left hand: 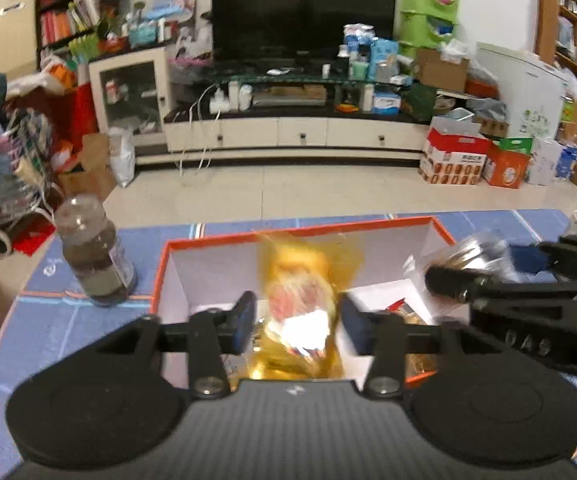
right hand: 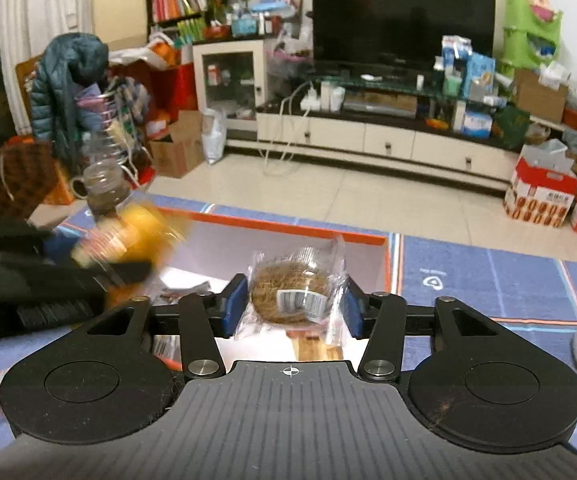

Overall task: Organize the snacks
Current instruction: 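Lift both packets over the orange box and drop them inside, then grasp the clear brown-cookie bag with the left gripper while the right grasps a brown cookie pack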

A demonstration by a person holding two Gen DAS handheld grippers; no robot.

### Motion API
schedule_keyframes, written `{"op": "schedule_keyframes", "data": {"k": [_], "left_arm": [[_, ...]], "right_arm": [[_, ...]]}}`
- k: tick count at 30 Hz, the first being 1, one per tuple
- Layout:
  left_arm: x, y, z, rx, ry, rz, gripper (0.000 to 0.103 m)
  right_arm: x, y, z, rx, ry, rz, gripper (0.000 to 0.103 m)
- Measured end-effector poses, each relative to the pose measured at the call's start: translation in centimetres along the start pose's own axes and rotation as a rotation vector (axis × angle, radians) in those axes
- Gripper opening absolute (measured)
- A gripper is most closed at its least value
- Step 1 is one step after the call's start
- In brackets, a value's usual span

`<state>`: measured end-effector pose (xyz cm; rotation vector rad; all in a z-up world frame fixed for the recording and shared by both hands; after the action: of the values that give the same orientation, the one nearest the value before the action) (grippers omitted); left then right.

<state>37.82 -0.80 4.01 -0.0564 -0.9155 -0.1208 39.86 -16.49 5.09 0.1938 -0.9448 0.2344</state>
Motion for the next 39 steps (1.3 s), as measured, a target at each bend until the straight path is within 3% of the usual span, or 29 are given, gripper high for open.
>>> {"op": "schedule_keyframes", "data": {"k": [1, 3, 5, 7, 11, 14, 17, 19, 23, 27, 29, 33, 36, 38, 39], "left_arm": [[0.0, 0.2, 0.9, -0.002, -0.028, 0.004, 0.068], [-0.1, 0.9, 3.5, -0.017, -0.102, -0.011, 0.093], [-1.0, 2.6, 6.5, -0.005, -0.153, 0.001, 0.100], [-2.9, 5.0, 9.1, -0.001, -0.170, 0.033, 0.100], [-7.8, 10.9, 12.1, 0.076, -0.150, 0.146, 0.100], [-11.4, 14.2, 12.8, 0.122, -0.116, 0.218, 0.100], [-14.0, 15.8, 12.3, 0.149, -0.079, 0.230, 0.100], [-15.3, 16.5, 11.5, 0.156, -0.034, 0.238, 0.100], [-15.4, 17.5, 11.0, 0.116, -0.014, 0.286, 0.100], [-14.9, 17.7, 11.0, 0.094, -0.019, 0.293, 0.100], [-15.1, 17.8, 10.9, 0.094, -0.012, 0.287, 0.100], [-15.5, 17.9, 10.5, 0.098, 0.009, 0.276, 0.100], [-15.5, 17.6, 10.2, 0.088, 0.015, 0.278, 0.100], [-15.5, 17.3, 10.1, 0.084, 0.020, 0.258, 0.100], [-15.6, 17.3, 10.0, 0.087, 0.024, 0.247, 0.100]], "right_arm": [[0.2, -0.3, 0.3, -0.014, -0.009, -0.010, 0.037], [0.4, -0.6, 2.7, -0.005, -0.067, -0.026, 0.048], [-0.3, -1.0, 5.7, -0.008, -0.112, -0.027, 0.057], [-2.5, -1.7, 9.0, -0.032, -0.130, -0.044, 0.058], [-9.6, -2.2, 12.5, -0.048, -0.064, -0.014, 0.062], [-14.9, -2.5, 12.3, -0.037, 0.041, -0.012, 0.060], [-17.4, -1.4, 11.0, -0.041, 0.110, 0.142, 0.056], [-18.1, -1.5, 10.0, -0.018, 0.132, 0.157, 0.056], [-19.1, -1.8, 8.6, 0.105, 0.181, 0.012, 0.060], [-19.2, -0.5, 7.8, 0.151, 0.172, 0.147, 0.064], [-19.2, 0.3, 6.8, 0.182, 0.200, 0.182, 0.073], [-19.8, 0.4, 5.1, 0.156, 0.236, 0.243, 0.082], [-20.5, -0.2, 4.5, 0.176, 0.269, 0.204, 0.078], [-20.2, -0.9, 4.7, 0.166, 0.271, 0.166, 0.061], [-20.1, -1.3, 4.8, 0.145, 0.272, 0.155, 0.060]]}}
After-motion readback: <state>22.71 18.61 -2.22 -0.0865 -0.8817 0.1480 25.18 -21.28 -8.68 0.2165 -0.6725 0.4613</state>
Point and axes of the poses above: each gripper's, at about its wrist camera, not at the fingertips, and z roughly against the way its jaws point, y to its left, x to its top, the point moved 9 cm from there along -z, roughly the way its jaws point, and after that the axes turned 3 degrees about x, right-handed, at the moved point
